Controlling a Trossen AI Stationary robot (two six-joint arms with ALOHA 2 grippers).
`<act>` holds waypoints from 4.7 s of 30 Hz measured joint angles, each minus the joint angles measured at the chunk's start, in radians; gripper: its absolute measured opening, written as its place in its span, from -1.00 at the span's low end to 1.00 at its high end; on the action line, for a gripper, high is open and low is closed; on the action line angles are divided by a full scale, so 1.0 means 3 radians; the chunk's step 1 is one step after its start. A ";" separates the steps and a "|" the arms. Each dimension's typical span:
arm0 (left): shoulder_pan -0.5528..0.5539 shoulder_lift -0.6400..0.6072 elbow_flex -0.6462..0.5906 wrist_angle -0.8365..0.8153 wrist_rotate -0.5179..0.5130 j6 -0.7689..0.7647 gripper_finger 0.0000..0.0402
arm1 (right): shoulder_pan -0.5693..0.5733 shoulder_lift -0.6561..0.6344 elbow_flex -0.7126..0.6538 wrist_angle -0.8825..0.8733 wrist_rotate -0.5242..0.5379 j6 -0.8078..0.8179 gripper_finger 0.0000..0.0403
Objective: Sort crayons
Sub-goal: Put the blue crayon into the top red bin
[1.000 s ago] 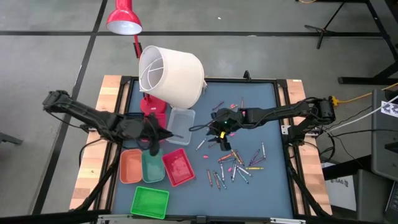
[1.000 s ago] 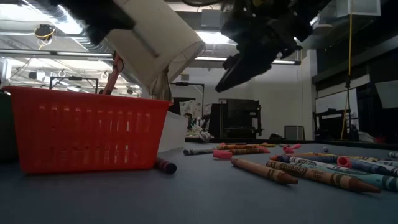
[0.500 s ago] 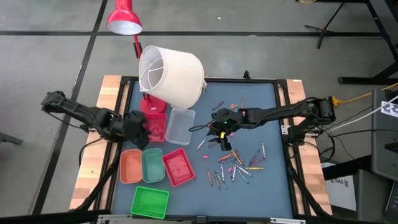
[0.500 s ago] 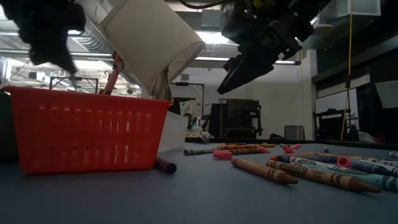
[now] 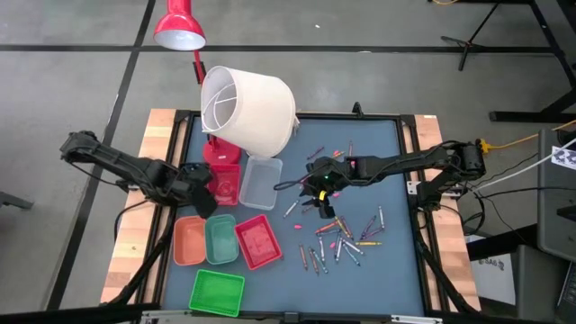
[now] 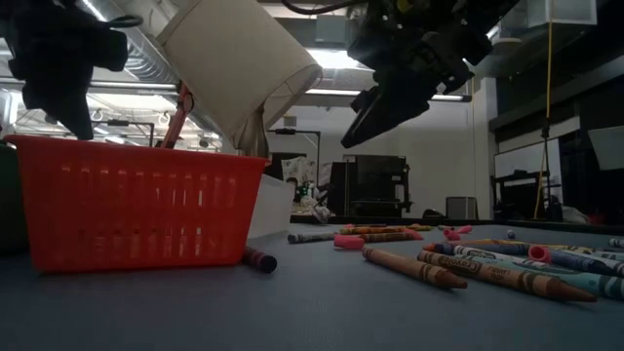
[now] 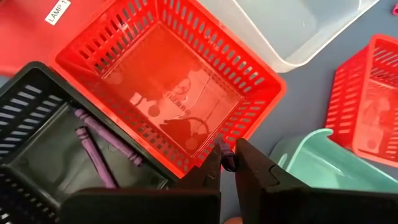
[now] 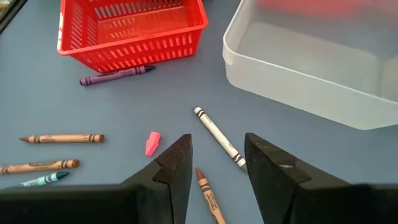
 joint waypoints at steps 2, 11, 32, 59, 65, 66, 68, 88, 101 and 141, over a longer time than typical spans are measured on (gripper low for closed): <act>0.0000 0.0039 0.0000 0.0000 -0.0002 0.0000 -0.96 | 0.0000 0.0000 0.0000 0.0000 -0.0001 0.0113 -0.28; 0.0000 0.0151 0.0000 0.0008 -0.0062 0.0001 -0.96 | 0.0001 0.0000 0.0000 -0.0216 -0.0001 0.0236 -0.28; 0.0001 0.0152 0.0000 0.0080 -0.0503 0.0003 -0.58 | 0.0080 0.0000 -0.0001 -0.0627 -0.0003 0.0462 -0.28; -0.0055 0.0152 0.0000 0.1842 -0.0386 0.0929 -0.57 | 0.1200 0.0000 -0.0001 -0.0926 0.0797 0.0919 -0.28; -0.0175 0.0172 0.0000 0.2032 -0.0386 0.1072 -0.57 | 0.1288 0.0000 -0.0005 -0.1154 0.0997 0.1200 -0.28; -0.0196 0.0185 0.0000 0.2044 -0.0385 0.1072 -0.57 | 0.1288 0.0000 -0.0017 -0.1137 0.0996 0.1236 -0.28; -0.0247 0.0229 0.0000 0.2078 -0.0387 0.1072 -0.57 | 0.1287 0.0000 -0.0069 -0.1099 0.0995 0.1265 -0.28; -0.0468 0.1267 0.0000 0.2836 -0.0387 0.1067 -0.57 | 0.1286 0.0017 -0.0515 -0.0719 0.0985 0.1444 -0.28; -0.0468 0.1649 0.0000 0.3576 -0.0389 0.1076 -0.57 | 0.1286 0.0017 -0.0621 -0.0636 0.0962 0.1444 -0.28; -0.0467 0.1701 0.0000 0.3698 -0.0400 0.1080 -0.57 | 0.1288 0.0256 -0.0612 -0.0545 0.1044 0.1420 -0.52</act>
